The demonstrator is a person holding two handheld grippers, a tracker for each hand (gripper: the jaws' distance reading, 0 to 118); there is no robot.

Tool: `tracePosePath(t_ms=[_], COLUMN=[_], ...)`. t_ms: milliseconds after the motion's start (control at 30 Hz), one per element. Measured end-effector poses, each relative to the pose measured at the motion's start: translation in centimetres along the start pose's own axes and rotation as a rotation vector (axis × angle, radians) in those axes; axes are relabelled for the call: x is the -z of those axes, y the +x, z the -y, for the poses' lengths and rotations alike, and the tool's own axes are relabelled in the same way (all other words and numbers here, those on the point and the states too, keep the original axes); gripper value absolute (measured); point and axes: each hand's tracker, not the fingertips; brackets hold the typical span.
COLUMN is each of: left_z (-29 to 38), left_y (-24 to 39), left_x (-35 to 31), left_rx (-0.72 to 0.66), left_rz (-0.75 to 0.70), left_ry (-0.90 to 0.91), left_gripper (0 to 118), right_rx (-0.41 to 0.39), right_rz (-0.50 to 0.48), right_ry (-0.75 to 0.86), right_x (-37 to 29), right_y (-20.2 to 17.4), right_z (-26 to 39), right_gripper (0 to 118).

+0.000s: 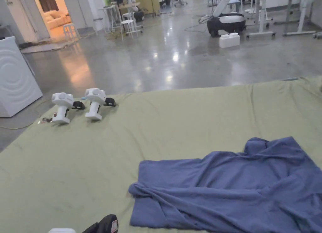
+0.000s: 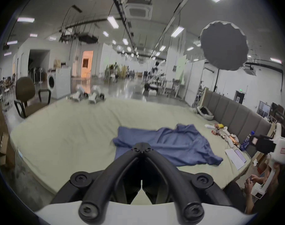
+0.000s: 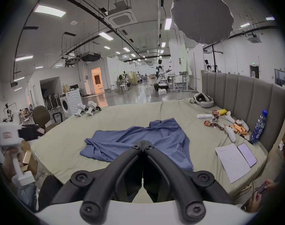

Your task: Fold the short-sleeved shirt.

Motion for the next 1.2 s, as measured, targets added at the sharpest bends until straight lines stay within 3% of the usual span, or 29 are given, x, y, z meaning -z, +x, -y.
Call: tracePosePath(t_ms=[100,133,167,200,233,433,567,633,667,733,800,867,900,1067,1100,1133,1200], left_z=[1.4,1.9,2.2,2.4,2.7,4.5,5.5,6.1,6.4,7.1,7.1,6.9,7.0,8.0,8.0,7.9,7.9], left_y=[-3.5,-4.5,-5.0,-5.6,-6.0,-5.2,-5.9,-5.0,-4.6,-3.8,-2.7,-1.6,-0.8,0.5,0.7,0.9,1.2], left_x=[5.8,7.8,9.7,11.9,14.2,24.2,28.1,28.8,29.4,30.4,30.2,30.5,30.7,32.6,32.9,33.3,33.6], left_rx=[-0.111,-0.140,-0.150,-0.157,-0.158,-0.005,-0.029,0.028,0.059,0.097,0.132,0.183,0.226,0.290,0.301,0.323,0.371], left_rz=[0.008,0.018,0.000,-0.006,-0.011,-0.080,-0.144,-0.191,-0.185,-0.160,-0.187,-0.227,-0.245,-0.248,-0.249,-0.246,-0.234], left_ry=[-0.098,-0.114,-0.143,-0.184,-0.237,-0.384,-0.463,-0.469,-0.484,-0.529,-0.520,-0.524,-0.527,-0.599,-0.612,-0.633,-0.659], left_gripper=[2,13,44,91,99,97,91,89,86,66,61,25,13,10,10,11,10], right_rx=[0.011,0.014,0.016,0.019,0.023,0.050,0.074,0.093,0.103,0.118,0.119,0.121,0.125,0.160,0.162,0.170,0.220], right_rz=[-0.005,0.000,0.002,0.003,0.006,0.038,0.067,0.083,0.087,0.097,0.109,0.121,0.126,0.132,0.148,0.150,0.129], right_ry=[-0.046,-0.057,-0.068,-0.081,-0.091,-0.150,-0.185,-0.205,-0.213,-0.232,-0.244,-0.249,-0.253,-0.254,-0.254,-0.258,-0.318], right_x=[0.4,0.5,0.6,0.8,0.9,1.8,2.1,2.3,2.4,2.6,2.7,2.6,2.6,4.6,5.7,7.1,10.5], right_y=[0.7,0.8,0.9,1.1,1.3,2.6,3.8,4.5,4.8,5.5,5.9,6.3,6.6,8.0,8.6,9.6,11.5], right_z=[0.7,1.0,1.2,1.4,1.6,2.5,3.1,3.6,3.8,4.2,4.6,5.0,5.1,4.5,4.6,4.9,5.6], right_gripper=[2,2,2,2,2,2,2,2,2,2,2,2,2,3,10,26,75])
